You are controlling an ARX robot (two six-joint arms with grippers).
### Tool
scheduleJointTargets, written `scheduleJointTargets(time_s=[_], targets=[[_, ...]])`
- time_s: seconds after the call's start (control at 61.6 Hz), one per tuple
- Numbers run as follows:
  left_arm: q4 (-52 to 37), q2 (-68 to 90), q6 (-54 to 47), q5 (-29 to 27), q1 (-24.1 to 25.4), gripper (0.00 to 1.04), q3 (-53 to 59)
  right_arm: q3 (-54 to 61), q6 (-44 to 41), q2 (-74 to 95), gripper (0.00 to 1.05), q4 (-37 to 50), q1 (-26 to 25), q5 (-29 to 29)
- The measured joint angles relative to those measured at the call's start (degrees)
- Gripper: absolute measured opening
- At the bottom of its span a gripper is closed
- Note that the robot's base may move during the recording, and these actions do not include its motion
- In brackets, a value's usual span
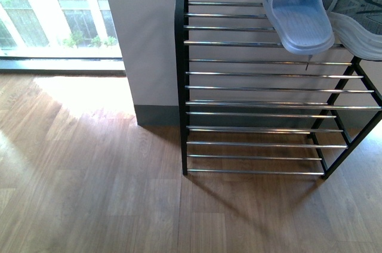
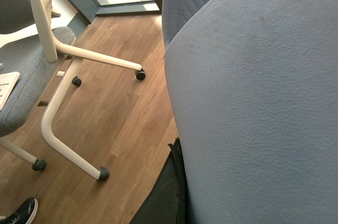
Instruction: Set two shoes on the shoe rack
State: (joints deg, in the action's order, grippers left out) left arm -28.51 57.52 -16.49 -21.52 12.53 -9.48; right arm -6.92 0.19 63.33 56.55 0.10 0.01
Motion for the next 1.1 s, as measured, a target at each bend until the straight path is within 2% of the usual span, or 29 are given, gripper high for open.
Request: scheduleJointTargets(time_s=[0.097,0.39,1.104], targets=[[0.00,0.00,0.00,-0.07,0.00,0.02,0.00,2.27,0.00,-1.97,0.01,-0.83,-0.02,0.00],[0.00,0.00,0.00,-0.07,0.00,0.02,0.00,5.57,0.00,-16.85,0.01,-12.33,-0.02,0.00],[0.00,0.00,0.00,-0.07,0.00,0.02,0.00,5.81,0.00,-41.59,0.01,-34.91,-0.02,0.00]])
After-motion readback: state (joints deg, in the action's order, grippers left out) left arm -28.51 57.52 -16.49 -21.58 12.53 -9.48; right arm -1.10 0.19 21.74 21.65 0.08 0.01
